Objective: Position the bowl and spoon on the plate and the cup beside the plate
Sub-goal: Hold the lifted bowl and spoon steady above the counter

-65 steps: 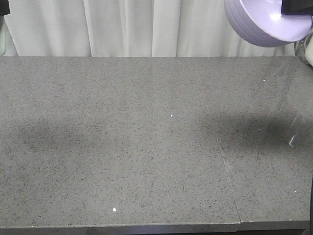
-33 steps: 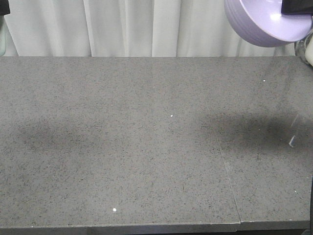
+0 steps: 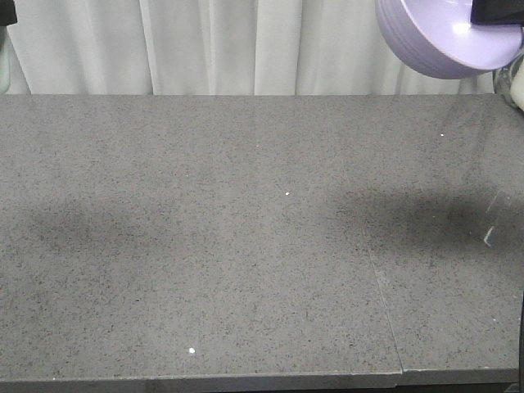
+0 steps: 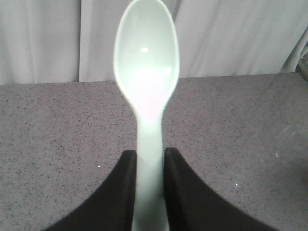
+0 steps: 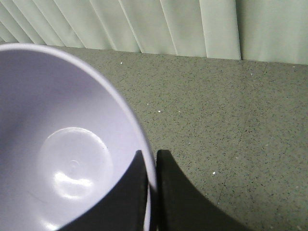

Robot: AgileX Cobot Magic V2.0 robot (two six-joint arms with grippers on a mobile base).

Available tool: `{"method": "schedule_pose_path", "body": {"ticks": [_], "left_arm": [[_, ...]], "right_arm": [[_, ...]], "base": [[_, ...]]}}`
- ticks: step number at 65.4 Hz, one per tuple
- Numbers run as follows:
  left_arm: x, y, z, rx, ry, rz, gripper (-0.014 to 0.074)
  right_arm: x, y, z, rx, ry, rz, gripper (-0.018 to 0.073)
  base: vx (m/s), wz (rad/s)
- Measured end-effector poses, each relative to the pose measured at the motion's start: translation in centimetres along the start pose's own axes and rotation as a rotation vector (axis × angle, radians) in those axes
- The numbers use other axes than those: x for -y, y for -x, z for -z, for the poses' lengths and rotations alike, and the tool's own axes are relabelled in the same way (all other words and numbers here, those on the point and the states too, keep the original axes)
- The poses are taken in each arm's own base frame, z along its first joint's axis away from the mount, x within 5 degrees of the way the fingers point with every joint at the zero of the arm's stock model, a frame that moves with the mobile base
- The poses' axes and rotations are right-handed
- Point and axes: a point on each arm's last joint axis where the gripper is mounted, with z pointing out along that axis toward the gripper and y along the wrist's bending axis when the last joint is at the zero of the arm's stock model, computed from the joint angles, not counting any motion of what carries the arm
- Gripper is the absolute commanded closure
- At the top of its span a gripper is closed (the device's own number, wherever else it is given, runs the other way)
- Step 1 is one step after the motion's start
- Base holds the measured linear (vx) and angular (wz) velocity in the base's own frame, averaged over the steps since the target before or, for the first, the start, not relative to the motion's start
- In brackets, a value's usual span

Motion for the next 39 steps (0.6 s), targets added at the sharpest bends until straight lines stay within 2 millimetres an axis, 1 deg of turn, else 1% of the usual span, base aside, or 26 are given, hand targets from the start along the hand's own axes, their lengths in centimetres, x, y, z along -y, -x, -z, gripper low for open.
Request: {"method": "schedule_pose_path", "body": {"ticks": [39], "left_arm": [[0.00, 0.00, 0.00, 0.000, 0.000, 0.000, 0.0603]], "right_arm": [[0.00, -0.01, 0.00, -0.001, 0.000, 0.000, 0.0564]], "base": [[0.00, -0.01]]}}
